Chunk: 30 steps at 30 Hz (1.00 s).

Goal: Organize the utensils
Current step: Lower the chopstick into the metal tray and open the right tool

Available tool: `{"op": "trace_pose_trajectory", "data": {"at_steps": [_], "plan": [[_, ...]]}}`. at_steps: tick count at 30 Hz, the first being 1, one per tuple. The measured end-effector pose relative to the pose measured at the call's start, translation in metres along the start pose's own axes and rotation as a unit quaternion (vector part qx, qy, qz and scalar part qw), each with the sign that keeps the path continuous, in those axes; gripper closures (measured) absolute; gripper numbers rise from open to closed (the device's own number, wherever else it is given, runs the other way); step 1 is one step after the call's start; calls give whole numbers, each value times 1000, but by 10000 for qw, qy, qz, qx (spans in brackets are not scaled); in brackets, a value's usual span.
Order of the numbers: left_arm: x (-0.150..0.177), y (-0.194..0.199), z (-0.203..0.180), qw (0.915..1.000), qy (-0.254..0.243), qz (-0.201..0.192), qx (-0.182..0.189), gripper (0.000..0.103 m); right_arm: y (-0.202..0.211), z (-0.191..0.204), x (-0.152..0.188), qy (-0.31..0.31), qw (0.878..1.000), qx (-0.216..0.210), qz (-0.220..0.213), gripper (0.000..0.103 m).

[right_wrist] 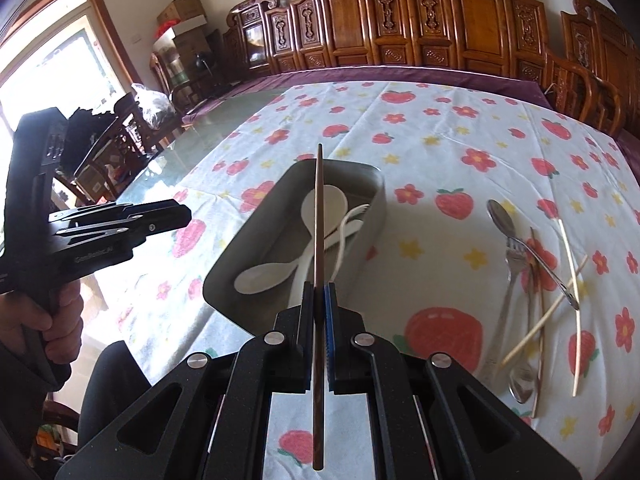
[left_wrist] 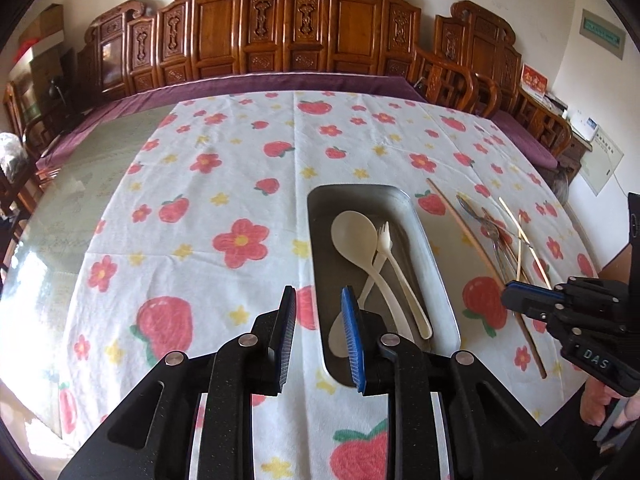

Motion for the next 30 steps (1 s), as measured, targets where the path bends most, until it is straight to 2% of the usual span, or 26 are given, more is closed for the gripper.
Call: {"op": "trace_pose_trajectory", "data": {"at_steps": [15,25,30], "plan": [[4,31,32,9993,272,-245,-112,77,-36,21,-32,-175,9996,-230,76,97],[7,40,42,9989,334,-285,-162,76,-66,19,-56,-456,9989,-119,43,97],[7,41,44,9988,357,-278,-177,76,-86,12,-53,-761,9970,-59,141,97]]}}
Point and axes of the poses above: each gripper's, at about its wrist camera, not at the fingertips, and y roughly against the way its jaws point, z to its left, x to its underside, the point moved 3 cm from there along -y, roughly the way its jaws point, and after that the axes turned 1 degree about -x, right-handed, at the moved point
